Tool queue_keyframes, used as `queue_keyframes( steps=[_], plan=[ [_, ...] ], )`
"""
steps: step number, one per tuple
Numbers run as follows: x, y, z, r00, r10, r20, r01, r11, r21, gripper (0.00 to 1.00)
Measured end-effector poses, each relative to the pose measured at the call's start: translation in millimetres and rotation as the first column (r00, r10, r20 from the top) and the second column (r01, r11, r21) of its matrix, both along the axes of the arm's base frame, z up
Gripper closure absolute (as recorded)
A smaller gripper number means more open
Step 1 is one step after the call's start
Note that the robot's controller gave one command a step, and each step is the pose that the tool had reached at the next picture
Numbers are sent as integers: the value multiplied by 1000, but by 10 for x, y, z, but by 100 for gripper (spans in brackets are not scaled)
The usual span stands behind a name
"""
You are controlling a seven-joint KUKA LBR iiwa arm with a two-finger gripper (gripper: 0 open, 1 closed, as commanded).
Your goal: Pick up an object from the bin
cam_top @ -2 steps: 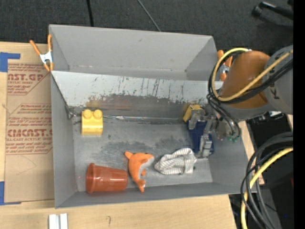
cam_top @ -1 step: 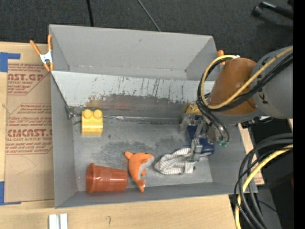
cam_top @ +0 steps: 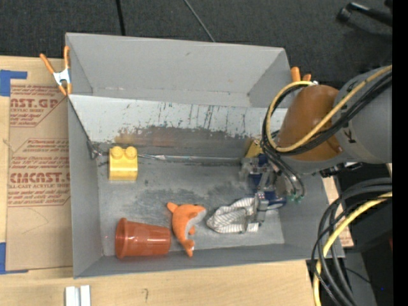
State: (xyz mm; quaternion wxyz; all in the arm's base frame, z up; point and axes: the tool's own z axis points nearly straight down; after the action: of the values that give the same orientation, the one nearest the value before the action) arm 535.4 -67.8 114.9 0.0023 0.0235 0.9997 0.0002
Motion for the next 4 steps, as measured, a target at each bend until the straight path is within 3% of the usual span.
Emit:
queue_keyframes(
  steps=[1,2,3,4],
  plan=[
    [54,-76,161,999,32,-18,-32,999,0,0],
    [-46,-60,360,993,118,11,-118,993,-4,0],
    [-267,-18,-199,998,62,-1,-62,998,0,0],
    [-431,14,-444,986,165,-5,-165,986,0,100]
  ],
)
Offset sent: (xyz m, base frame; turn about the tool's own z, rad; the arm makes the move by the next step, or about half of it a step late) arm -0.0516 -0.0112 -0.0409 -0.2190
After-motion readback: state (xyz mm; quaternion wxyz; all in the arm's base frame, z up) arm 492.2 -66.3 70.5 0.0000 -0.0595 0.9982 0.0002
